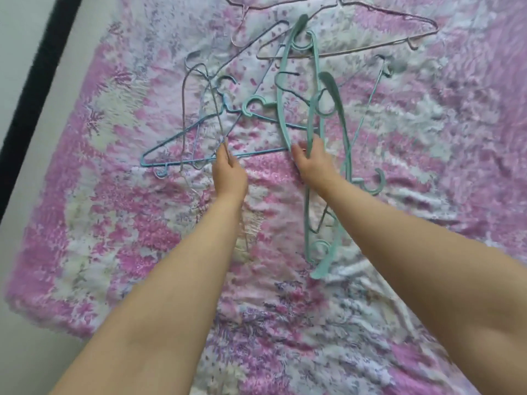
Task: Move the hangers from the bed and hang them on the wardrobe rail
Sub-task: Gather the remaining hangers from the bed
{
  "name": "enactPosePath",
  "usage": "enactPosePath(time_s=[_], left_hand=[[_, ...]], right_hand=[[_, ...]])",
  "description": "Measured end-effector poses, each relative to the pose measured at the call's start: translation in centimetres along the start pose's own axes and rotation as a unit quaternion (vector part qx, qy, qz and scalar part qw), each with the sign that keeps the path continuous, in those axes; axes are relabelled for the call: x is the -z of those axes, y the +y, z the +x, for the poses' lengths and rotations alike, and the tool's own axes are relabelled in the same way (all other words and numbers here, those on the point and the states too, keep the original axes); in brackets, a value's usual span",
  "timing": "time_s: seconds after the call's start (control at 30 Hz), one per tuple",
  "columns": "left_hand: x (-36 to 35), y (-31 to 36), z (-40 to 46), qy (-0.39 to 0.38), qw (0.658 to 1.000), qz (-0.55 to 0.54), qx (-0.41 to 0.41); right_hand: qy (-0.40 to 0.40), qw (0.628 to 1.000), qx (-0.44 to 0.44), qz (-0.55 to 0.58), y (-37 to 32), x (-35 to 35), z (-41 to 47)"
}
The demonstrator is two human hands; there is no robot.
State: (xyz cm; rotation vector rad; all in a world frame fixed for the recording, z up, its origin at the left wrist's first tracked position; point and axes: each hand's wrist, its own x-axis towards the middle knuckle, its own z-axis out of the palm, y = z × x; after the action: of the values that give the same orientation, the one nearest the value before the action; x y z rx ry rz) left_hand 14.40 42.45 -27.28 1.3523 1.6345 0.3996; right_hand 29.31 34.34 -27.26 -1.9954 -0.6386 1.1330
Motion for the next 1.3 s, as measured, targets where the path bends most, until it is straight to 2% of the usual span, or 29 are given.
enactPosePath(time_s=[0.07, 0.1, 0.13, 0.2, 0.23, 0.27, 0.3, 0.33, 0.37, 0.4, 0.5, 0.57, 0.63, 0.73, 0.8, 0.87, 0.97, 1.03, 1.13, 1.2, 1.3], left_hand=[[-1.1, 1.9, 2.9, -0.065, 0.998, 0.0, -0.008], [-1.6, 2.4, 4.0, -0.099, 0.995, 0.014, -0.008], [-2.1, 2.8, 5.0, -0.124, 0.992, 0.034, -0.002], [-2.7, 2.5, 6.6, -0.143, 0.979, 0.142, 0.015], [-2.9, 2.1, 7.0, -0.138, 0.965, 0.221, 0.023], [-2.9, 1.6, 7.2, -0.132, 0.947, 0.29, 0.032], [-3.0, 1.3, 7.3, -0.132, 0.932, 0.335, 0.04], [-3.1, 1.1, 7.3, -0.138, 0.923, 0.356, 0.045], [-3.5, 1.0, 7.3, -0.146, 0.92, 0.362, 0.045], [-4.3, 1.1, 7.1, -0.154, 0.919, 0.362, 0.039], [-7.8, 1.7, 5.7, -0.154, 0.912, 0.38, 0.012], [-9.9, 1.6, 4.8, -0.119, 0.892, 0.435, -0.027], [-10.7, 1.7, 4.9, -0.105, 0.887, 0.449, -0.033], [-9.8, 1.7, 6.7, -0.126, 0.93, 0.34, 0.066], [-8.8, 1.8, 7.8, -0.078, 0.949, 0.301, 0.05], [-7.9, 2.0, 8.6, -0.034, 0.955, 0.294, 0.022], [-6.6, 2.3, 10.6, -0.004, 0.966, 0.26, 0.007], [-5.4, 2.7, 12.7, 0.033, 0.96, 0.279, 0.004], [-3.9, 2.4, 15.4, -0.005, 0.943, 0.334, -0.001], [-3.5, 1.6, 16.7, -0.039, 0.95, 0.31, -0.002], [-3.1, 0.8, 18.3, -0.043, 0.961, 0.271, 0.019]], right_hand=[[-0.08, 0.993, 0.026, -0.077, -1.4, -0.1, 1.8], [-0.069, 0.992, 0.047, -0.097, -1.7, 0.3, 2.4], [-0.018, 0.991, 0.078, -0.104, -1.5, 1.0, 2.8], [0.159, 0.976, 0.101, -0.111, 0.3, 3.0, 3.9], [0.239, 0.962, 0.06, -0.122, 1.7, 4.2, 4.6], [0.274, 0.952, -0.027, -0.133, 3.2, 5.4, 5.1], [0.261, 0.946, -0.136, -0.133, 4.7, 6.3, 5.7], [0.213, 0.941, -0.222, -0.139, 6.1, 6.9, 6.2], [0.155, 0.939, -0.262, -0.161, 7.2, 7.3, 6.7], [0.108, 0.94, -0.264, -0.19, 7.9, 7.4, 7.1], [0.04, 0.954, -0.167, -0.247, 7.4, 6.4, 7.7], [-0.006, 0.964, -0.074, -0.254, 6.0, 5.4, 7.8], [-0.045, 0.961, -0.032, -0.27, 4.6, 4.7, 8.1], [-0.033, 0.943, -0.02, -0.329, 3.1, 5.8, 9.7], [0.005, 0.935, -0.01, -0.355, 1.7, 7.1, 11.4], [0.066, 0.935, 0.016, -0.349, 0.1, 7.6, 13.3], [0.1, 0.926, 0.058, -0.36, -2.4, 6.8, 16.2], [0.081, 0.91, 0.062, -0.403, -4.1, 6.1, 18.2], [-0.005, 0.882, 0.053, -0.469, -5.7, 4.6, 21.0], [-0.034, 0.878, 0.048, -0.475, -6.3, 3.5, 22.6], [-0.029, 0.874, 0.055, -0.483, -7.1, 2.2, 24.5]])
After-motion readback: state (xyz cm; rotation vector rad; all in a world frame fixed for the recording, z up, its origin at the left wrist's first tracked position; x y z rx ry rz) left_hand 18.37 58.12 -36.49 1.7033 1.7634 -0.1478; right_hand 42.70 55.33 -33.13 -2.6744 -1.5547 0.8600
